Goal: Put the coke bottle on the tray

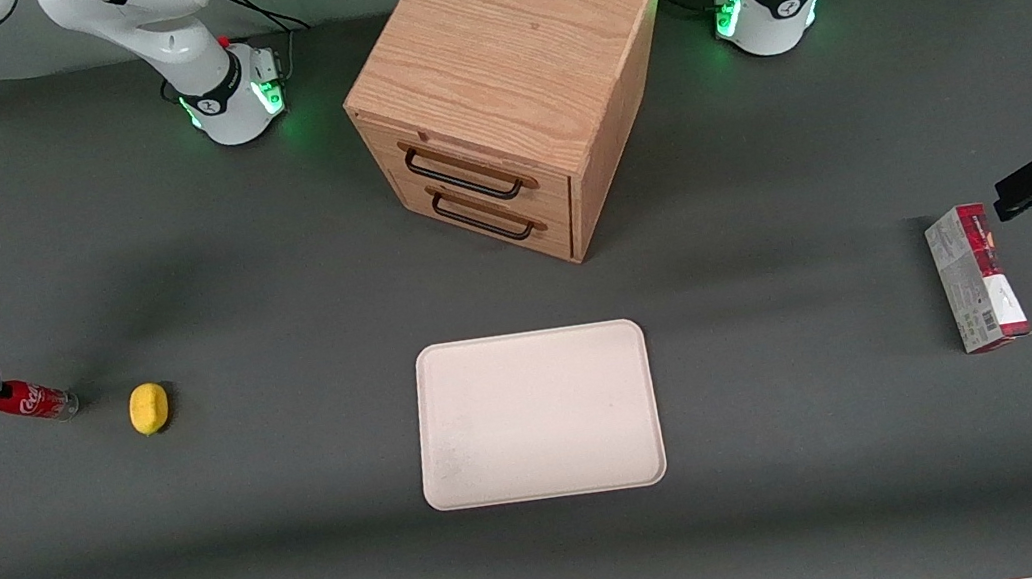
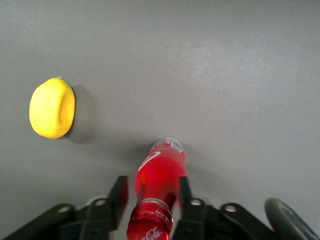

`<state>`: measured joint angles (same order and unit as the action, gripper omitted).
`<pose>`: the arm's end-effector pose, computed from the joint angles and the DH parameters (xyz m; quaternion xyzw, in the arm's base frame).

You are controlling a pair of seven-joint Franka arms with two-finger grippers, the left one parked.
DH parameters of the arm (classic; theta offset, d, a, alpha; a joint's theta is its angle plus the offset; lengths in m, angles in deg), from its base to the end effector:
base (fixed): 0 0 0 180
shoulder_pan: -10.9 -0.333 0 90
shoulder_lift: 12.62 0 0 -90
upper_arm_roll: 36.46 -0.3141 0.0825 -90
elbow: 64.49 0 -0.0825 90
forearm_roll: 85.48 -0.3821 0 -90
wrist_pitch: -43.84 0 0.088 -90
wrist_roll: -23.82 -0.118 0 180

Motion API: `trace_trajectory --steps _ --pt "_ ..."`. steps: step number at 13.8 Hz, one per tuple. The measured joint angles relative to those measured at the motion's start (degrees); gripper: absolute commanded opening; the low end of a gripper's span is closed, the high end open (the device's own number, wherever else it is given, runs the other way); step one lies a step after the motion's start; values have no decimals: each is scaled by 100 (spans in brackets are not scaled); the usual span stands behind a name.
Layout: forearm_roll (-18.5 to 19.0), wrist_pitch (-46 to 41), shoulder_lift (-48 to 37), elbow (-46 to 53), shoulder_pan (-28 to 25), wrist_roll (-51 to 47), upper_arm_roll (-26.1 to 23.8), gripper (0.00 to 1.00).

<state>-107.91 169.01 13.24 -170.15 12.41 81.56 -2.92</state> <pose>0.5396 -0.3291 0.3028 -0.9939 -0.1040 -0.0206 0.0307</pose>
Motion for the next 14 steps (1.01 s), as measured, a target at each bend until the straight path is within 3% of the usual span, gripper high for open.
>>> trace_trajectory --steps 8,14 --pt "61 -172 -82 234 -38 23 6 6" --pt "790 -2517 -496 2279 -57 14 190 6"
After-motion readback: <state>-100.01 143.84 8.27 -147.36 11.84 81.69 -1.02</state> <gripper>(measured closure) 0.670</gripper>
